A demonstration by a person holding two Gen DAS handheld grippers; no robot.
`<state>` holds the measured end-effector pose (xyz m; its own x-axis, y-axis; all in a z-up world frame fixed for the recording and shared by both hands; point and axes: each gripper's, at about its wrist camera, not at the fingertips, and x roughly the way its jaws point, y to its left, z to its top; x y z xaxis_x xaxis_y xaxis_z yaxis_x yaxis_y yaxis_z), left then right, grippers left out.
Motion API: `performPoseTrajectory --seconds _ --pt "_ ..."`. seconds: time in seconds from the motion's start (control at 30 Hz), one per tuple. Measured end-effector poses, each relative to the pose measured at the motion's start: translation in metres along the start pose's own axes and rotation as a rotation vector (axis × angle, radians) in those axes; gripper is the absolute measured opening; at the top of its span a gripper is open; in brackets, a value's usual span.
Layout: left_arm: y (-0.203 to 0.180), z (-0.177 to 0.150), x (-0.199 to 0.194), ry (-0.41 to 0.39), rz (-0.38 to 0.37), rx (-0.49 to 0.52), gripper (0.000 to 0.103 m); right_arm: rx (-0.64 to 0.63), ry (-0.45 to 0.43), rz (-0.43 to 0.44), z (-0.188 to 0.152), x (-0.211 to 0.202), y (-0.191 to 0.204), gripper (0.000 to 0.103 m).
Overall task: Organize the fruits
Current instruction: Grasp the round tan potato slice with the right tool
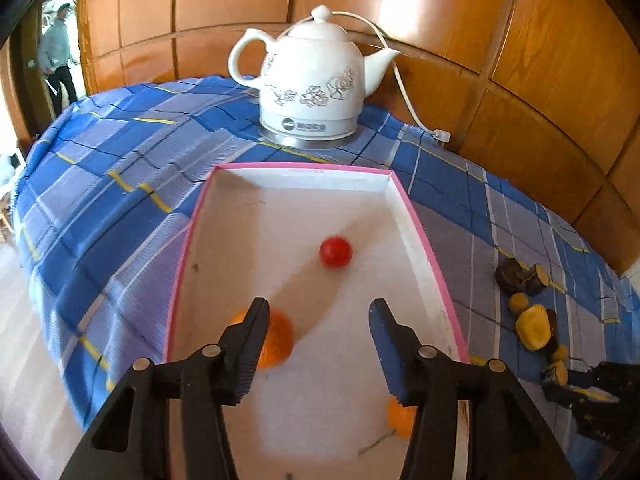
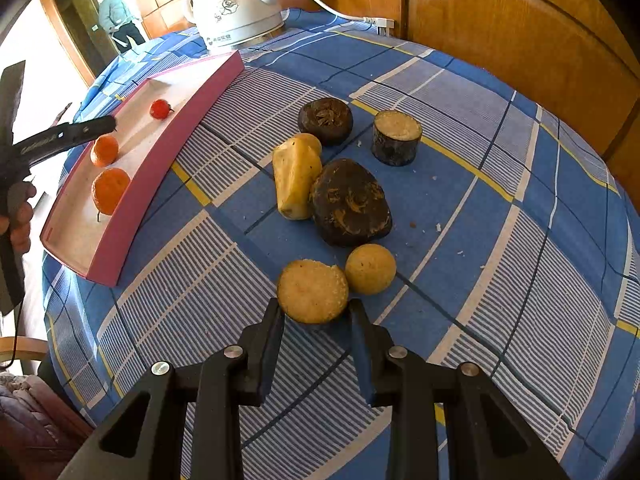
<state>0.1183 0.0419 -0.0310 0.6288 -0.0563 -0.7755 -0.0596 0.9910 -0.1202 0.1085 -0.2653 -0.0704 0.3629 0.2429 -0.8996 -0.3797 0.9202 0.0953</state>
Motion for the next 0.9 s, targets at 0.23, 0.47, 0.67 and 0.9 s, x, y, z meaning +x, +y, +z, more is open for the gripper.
performPoseTrajectory --seconds 0.23,0.47,0.67,0.9 --pt "-0.002 -0.029 -0.030 -0.029 -0.008 0.036 0.059 0.015 0.006 -0.021 -0.006 -0.002 0.001 0.031" --pt "0.016 -0.047 -0.050 -0.052 0.011 0.053 0.059 0.029 0.011 -0.042 -0.013 -0.010 0.008 0.031" --pt "0.034 -0.053 -0.057 -0.064 0.023 0.015 0.059 0.065 -0.053 -0.014 -0.014 -0.032 0.019 0.031" --pt "0.043 -0.059 -0.061 -0.073 0.030 -0.002 0.059 0.004 -0.120 0.053 0.010 -0.048 0.058 0.031"
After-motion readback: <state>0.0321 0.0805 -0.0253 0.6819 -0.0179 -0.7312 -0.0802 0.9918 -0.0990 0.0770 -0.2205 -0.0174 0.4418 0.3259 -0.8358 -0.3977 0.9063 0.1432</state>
